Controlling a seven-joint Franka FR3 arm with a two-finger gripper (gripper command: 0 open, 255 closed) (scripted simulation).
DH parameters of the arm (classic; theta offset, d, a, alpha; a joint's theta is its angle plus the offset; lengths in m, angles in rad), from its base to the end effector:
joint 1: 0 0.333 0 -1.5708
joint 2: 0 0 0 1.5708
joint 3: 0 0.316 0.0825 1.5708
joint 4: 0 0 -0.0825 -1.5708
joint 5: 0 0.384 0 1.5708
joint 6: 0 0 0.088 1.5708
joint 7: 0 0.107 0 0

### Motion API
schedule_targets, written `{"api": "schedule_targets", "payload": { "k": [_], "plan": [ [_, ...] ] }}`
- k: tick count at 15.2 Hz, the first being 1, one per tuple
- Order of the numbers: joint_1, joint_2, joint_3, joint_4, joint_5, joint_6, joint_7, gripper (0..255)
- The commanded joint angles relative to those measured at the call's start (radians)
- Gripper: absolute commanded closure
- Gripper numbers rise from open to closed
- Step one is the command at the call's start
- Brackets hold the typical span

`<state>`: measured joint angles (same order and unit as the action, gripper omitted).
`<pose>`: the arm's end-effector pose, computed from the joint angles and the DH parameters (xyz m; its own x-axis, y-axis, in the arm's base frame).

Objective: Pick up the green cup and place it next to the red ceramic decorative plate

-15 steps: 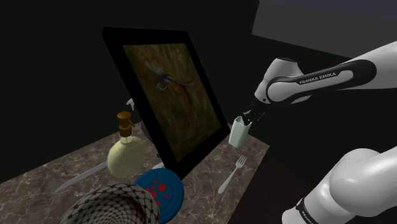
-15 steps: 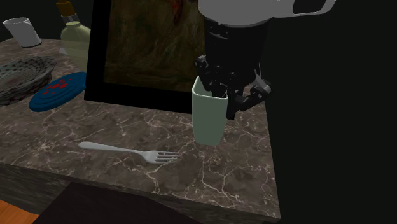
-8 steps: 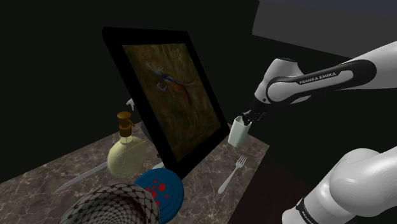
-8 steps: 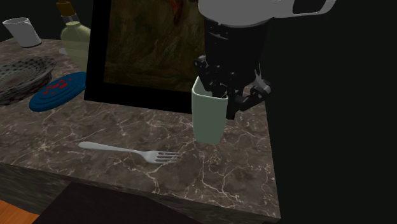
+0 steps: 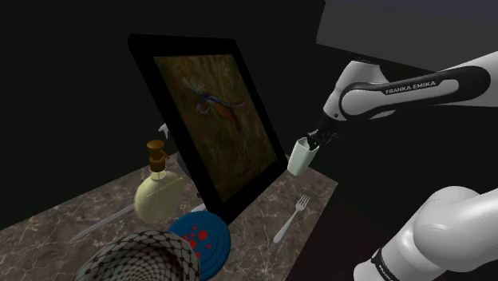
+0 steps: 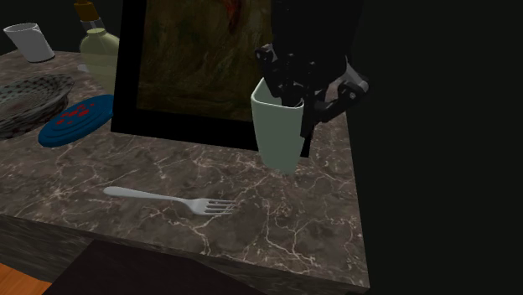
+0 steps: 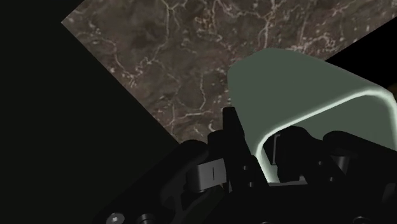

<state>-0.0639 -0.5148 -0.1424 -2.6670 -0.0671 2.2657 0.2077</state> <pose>0.3743 -0.0784 0.4085 0.9302 -0.3516 0.1052 -0.3497 -0.9361 -0.0365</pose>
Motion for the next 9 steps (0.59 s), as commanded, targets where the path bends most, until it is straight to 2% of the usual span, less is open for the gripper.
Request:
{"api": "schedule_targets", "payload": {
  "k": [1,9],
  "plan": [
    [0.000,-0.015,0.003,0.020,0.001,-0.035,0.001,255],
    [0.001,-0.057,0.011,0.100,0.004,-0.157,0.003,255]
  ]
}}
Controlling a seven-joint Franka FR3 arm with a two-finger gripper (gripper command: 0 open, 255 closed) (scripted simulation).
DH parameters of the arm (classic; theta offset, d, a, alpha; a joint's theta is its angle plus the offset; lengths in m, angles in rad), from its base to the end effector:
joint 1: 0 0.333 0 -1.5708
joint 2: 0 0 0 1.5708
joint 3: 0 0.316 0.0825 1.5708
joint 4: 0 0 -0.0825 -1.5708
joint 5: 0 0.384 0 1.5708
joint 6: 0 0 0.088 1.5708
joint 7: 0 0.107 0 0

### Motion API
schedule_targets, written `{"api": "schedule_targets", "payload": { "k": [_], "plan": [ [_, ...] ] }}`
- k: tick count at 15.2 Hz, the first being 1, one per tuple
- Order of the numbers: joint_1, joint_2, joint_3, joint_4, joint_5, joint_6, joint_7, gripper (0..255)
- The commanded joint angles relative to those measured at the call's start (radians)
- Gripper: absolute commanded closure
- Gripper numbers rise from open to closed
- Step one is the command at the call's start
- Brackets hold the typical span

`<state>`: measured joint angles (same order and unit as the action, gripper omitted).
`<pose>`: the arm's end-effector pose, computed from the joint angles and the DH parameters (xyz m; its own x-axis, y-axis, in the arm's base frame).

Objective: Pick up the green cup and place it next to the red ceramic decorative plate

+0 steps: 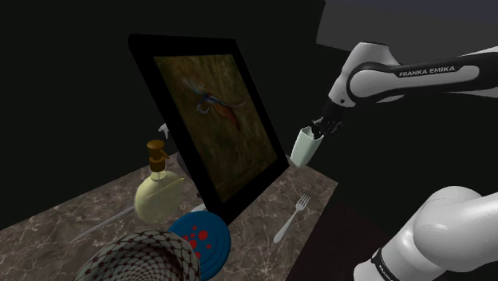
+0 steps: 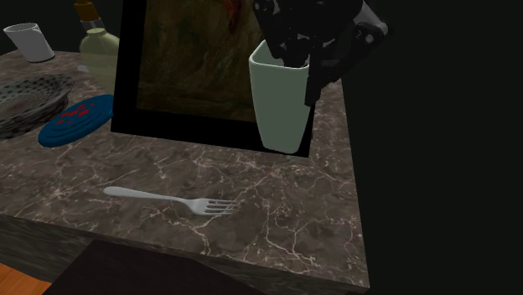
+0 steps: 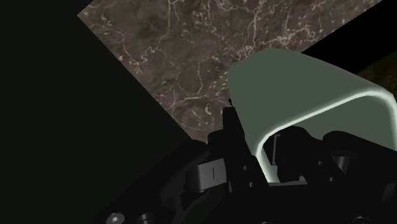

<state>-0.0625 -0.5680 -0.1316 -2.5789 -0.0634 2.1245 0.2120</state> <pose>0.3745 -0.0774 0.4565 0.9303 -0.3513 0.1053 -0.3494 -0.9363 -0.0364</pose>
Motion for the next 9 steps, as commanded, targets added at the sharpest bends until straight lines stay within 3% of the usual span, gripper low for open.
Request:
{"api": "schedule_targets", "payload": {
  "k": [1,9],
  "plan": [
    [0.000,-0.008,0.001,0.023,0.001,-0.031,-0.001,255],
    [0.002,-0.029,0.008,0.116,0.005,-0.145,0.000,255]
  ]
}}
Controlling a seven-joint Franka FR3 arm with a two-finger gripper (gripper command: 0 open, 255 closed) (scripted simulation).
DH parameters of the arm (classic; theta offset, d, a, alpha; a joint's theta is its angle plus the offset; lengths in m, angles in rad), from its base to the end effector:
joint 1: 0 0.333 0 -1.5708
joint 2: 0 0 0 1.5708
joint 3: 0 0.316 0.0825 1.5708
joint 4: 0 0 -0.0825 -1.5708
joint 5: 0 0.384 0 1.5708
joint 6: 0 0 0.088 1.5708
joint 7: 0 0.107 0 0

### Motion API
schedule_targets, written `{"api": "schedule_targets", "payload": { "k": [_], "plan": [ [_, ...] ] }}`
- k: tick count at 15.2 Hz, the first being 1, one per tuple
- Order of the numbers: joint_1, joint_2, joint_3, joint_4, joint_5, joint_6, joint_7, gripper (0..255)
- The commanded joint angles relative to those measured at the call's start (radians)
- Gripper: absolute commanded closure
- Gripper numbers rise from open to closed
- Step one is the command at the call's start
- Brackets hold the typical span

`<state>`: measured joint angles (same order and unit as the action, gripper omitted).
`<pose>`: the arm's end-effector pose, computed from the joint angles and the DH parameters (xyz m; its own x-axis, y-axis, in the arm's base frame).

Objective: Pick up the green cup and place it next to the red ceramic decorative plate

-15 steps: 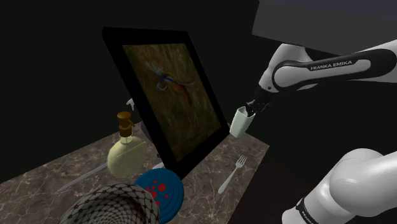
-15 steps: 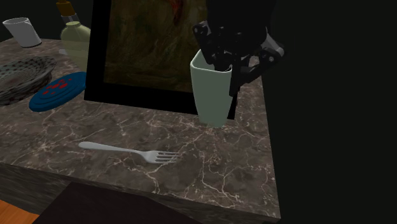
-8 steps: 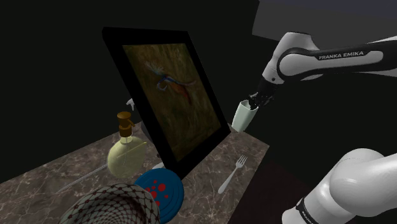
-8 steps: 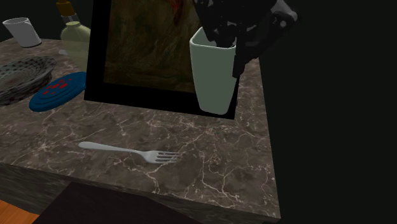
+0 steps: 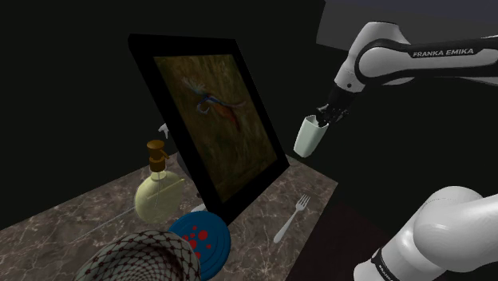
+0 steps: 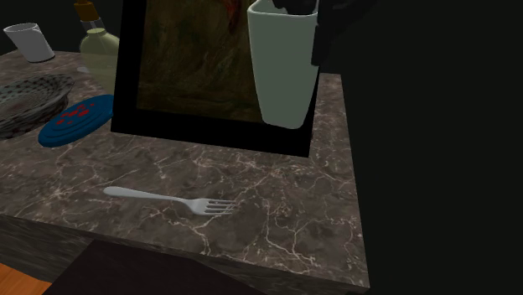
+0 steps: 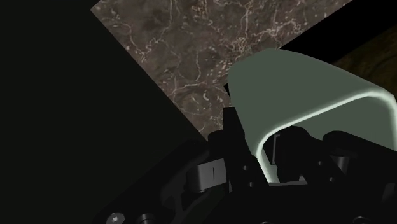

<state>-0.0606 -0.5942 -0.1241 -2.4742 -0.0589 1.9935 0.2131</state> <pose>0.3749 -0.0776 0.5045 0.9303 -0.3515 0.1051 -0.3496 -0.9362 -0.0364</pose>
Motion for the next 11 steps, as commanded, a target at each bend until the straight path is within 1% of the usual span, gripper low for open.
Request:
{"api": "schedule_targets", "payload": {
  "k": [1,11],
  "plan": [
    [0.000,-0.004,0.001,0.024,0.001,-0.028,-0.001,255],
    [0.003,-0.005,0.007,0.157,0.006,-0.163,-0.001,255]
  ]
}}
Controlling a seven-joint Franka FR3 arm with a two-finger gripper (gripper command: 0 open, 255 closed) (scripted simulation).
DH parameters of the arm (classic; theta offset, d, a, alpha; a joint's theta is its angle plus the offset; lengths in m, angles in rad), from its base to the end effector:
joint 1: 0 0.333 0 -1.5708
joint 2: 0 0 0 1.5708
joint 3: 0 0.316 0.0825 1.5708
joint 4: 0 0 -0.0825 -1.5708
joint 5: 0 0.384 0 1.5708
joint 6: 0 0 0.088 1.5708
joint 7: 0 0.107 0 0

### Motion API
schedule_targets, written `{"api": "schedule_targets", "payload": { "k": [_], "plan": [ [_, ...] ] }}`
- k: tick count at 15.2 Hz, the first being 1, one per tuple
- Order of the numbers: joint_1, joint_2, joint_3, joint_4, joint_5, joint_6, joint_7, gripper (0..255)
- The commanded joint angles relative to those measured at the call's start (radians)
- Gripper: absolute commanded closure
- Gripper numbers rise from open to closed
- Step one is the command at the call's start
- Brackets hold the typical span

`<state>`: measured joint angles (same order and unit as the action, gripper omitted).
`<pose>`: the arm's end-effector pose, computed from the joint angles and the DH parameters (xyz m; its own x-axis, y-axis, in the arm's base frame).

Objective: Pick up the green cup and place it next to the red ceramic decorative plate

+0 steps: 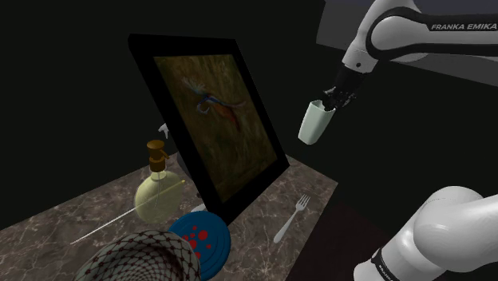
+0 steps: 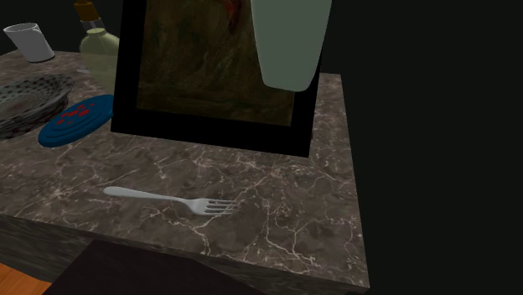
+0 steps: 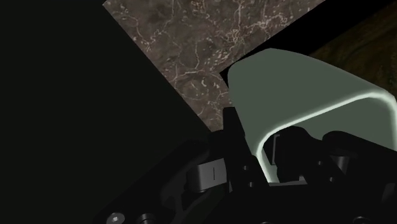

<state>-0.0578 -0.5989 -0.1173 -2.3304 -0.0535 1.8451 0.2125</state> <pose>0.3750 -0.0782 0.5623 0.9303 -0.3515 0.1052 -0.3496 -0.9362 -0.0363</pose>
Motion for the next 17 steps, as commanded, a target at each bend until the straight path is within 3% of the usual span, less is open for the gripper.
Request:
{"api": "schedule_targets", "payload": {
  "k": [1,5,17],
  "plan": [
    [0.001,0.001,0.001,0.028,0.001,-0.027,0.000,255],
    [0.002,0.006,0.003,0.082,0.003,-0.076,0.000,255],
    [0.090,-0.204,0.239,-0.049,0.125,-0.154,0.264,255]
  ]
}}
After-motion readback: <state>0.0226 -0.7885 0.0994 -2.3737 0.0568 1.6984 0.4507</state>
